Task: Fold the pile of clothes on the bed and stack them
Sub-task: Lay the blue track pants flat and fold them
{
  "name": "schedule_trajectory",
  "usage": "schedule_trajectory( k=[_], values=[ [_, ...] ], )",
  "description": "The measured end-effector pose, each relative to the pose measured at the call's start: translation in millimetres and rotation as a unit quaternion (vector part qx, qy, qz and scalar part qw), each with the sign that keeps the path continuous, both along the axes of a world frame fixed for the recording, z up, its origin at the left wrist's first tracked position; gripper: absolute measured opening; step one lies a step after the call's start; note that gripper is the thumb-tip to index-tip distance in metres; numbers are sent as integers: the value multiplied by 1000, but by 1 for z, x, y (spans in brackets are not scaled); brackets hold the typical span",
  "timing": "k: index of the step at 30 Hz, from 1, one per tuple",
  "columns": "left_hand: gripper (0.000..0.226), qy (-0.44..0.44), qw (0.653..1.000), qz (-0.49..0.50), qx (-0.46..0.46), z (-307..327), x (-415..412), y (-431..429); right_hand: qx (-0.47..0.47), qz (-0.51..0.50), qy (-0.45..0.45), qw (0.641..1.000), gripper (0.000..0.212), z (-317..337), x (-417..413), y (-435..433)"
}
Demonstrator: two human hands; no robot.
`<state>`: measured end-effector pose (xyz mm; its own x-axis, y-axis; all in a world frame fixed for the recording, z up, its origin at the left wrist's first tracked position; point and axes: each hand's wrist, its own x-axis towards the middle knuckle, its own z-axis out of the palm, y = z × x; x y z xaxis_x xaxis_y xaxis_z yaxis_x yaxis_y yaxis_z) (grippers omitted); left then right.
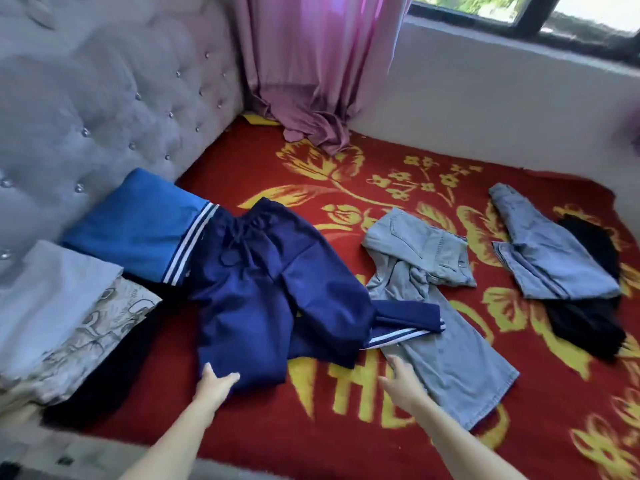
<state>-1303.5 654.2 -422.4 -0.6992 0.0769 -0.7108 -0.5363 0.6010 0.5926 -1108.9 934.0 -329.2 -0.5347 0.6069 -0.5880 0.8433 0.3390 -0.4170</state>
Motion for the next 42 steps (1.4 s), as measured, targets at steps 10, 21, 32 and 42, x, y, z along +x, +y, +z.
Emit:
schedule_trajectory(
  k=[10,21,32,42],
  values=[
    [60,-86,993,-36,-67,-5,46,-21,-33,16,-120,992,53,-29,42,-26],
    [52,-6,981,-161,-105,-16,31,32,-43,-34,-86,995,58,-67,-19,-4],
    [63,-41,985,-129,-109,-31,10,30,-69,-229,112,964,61,-99,-95,45],
    [55,-12,992,-111,-59,-8,0,55,-55,-159,59,984,12,-104,-122,55]
  ],
)
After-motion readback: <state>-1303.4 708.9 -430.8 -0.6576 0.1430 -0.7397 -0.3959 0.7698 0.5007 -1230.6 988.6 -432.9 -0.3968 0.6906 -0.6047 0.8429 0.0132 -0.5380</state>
